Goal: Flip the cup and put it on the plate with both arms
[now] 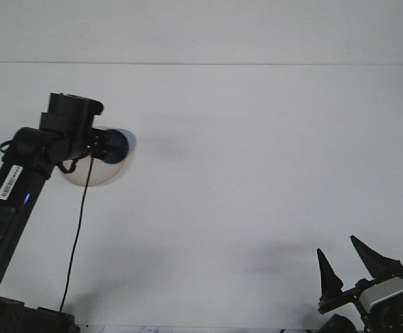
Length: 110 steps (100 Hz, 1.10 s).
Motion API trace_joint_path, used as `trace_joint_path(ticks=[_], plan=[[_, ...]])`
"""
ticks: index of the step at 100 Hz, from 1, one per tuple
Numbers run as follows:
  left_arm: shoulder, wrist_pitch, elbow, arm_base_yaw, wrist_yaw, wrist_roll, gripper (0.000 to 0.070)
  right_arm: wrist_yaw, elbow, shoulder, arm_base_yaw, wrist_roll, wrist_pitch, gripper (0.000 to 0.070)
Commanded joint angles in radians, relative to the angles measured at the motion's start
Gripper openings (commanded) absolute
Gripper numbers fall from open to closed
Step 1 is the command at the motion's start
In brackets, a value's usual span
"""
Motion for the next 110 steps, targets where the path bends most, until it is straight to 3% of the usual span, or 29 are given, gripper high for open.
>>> trace_joint_path(ticks=[1,30,88,94,106,110], plan=[[0.037,0.013,0.022,0.057,0.0,-0.01,0.0006,0.004,0.004,-0.003,0.006,0.018,0.009,0.0507],[0.203,0.015,0.022,0.22,0.0,-0.013,0.0006,0.003,0.004,-0.003,0.006,0.035,0.009,0.0507],[0.383,0.043,0.022,0.237,0.0,-0.021,0.0023,0.004,0.004,-0.003,0.006,0.055,0.009,0.0507],[0.383,0.049,0.022,0.237,0.0,-0.038,0.0097,0.004,0.004,-0.003,0.006,0.055,0.009,0.0507],[0.383,0.049,0.034,0.237,0.0,-0.05,0.0455,0.004,0.004,-0.003,0.006,0.055,0.009,0.0507],[0.383,0.048,0.043,0.237,0.0,-0.055,0.053,0.004,0.004,-0.003,0.006,0.055,0.009,0.0507]])
